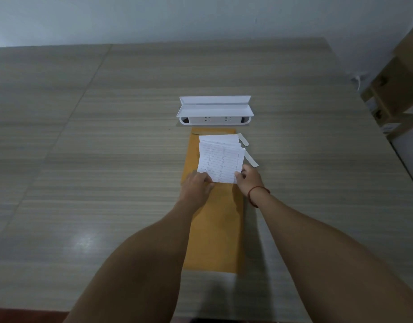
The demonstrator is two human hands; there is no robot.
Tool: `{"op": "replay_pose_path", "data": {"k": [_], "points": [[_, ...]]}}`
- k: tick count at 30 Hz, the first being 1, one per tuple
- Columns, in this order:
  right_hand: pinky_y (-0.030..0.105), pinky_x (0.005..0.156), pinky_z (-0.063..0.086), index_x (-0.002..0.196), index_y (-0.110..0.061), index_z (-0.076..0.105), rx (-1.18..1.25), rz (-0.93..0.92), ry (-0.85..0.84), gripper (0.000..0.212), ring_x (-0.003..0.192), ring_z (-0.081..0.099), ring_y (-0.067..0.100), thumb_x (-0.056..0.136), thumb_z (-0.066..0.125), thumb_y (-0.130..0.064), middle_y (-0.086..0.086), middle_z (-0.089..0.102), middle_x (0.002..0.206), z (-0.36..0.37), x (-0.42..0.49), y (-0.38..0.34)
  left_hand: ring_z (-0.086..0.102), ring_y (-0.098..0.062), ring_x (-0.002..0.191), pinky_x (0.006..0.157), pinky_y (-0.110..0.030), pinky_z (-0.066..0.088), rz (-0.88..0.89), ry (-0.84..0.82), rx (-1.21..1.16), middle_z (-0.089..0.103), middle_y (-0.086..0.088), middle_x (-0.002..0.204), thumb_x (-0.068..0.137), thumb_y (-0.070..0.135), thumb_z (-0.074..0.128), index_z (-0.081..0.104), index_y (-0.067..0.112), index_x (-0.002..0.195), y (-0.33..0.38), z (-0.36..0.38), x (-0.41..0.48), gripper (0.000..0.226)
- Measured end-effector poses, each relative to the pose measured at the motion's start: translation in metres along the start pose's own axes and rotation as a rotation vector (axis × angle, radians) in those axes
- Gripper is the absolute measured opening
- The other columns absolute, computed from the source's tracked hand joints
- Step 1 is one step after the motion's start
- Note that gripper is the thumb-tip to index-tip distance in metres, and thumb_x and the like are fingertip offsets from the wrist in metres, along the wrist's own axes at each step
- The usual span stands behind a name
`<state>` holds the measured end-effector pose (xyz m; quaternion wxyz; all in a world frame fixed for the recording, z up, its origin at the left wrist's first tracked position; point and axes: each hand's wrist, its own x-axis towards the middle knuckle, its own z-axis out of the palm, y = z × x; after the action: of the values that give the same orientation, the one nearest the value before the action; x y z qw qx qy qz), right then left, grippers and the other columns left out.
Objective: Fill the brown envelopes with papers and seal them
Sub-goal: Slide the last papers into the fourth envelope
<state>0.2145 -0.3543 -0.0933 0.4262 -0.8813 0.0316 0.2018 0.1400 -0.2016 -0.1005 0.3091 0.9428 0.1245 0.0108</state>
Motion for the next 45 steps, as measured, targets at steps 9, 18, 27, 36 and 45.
{"op": "replay_pose_path", "data": {"k": [9,18,27,36,45], "points": [[0.035,0.088,0.046,0.119,-0.005,0.053,0.031,0.013,-0.081,0.024,0.107,0.059,0.027,0.098,0.042,-0.011,0.012,0.062,0.117,-0.002,0.0,-0.007,0.053,-0.023,0.092,0.079,-0.026,0.037,0.002,0.004,-0.018,0.06,-0.007,0.091,0.087,0.017,0.064,0.064,0.009,0.088,-0.006,0.005,0.001,0.008],[0.041,0.097,0.046,0.126,-0.009,0.048,0.03,-0.03,-0.096,0.028,0.114,0.057,0.029,0.101,0.036,-0.016,0.012,0.06,0.126,-0.004,0.003,-0.017,0.05,-0.017,0.082,0.073,-0.031,0.042,0.041,-0.023,-0.027,0.064,-0.005,0.085,0.088,0.017,0.062,0.065,0.007,0.087,-0.009,-0.002,0.003,0.01],[0.033,0.079,0.034,0.078,-0.021,0.035,-0.166,-0.097,-0.003,0.024,0.082,0.044,0.023,0.101,0.033,-0.016,-0.004,0.039,0.071,-0.006,0.011,-0.014,0.058,-0.028,0.088,0.076,-0.039,0.047,0.04,-0.138,0.013,0.066,-0.008,0.089,0.089,0.018,0.057,0.064,0.011,0.09,-0.01,0.0,0.008,0.01],[0.043,0.1,0.046,0.123,-0.019,0.052,-0.035,-0.034,-0.141,0.033,0.109,0.058,0.022,0.094,0.05,-0.035,-0.001,0.062,0.117,-0.009,0.005,-0.021,0.055,-0.028,0.086,0.071,-0.033,0.04,0.075,-0.07,0.027,0.066,-0.011,0.087,0.09,0.013,0.056,0.063,0.007,0.088,-0.001,0.0,0.013,0.009],[0.041,0.106,0.039,0.121,-0.016,0.056,-0.111,-0.062,-0.048,0.027,0.111,0.059,0.024,0.096,0.051,-0.026,0.002,0.068,0.114,-0.008,0.004,-0.018,0.055,-0.029,0.091,0.073,-0.032,0.036,0.012,0.006,0.0,0.066,-0.015,0.091,0.09,0.01,0.055,0.065,0.003,0.091,-0.004,-0.003,0.003,0.012]]}}
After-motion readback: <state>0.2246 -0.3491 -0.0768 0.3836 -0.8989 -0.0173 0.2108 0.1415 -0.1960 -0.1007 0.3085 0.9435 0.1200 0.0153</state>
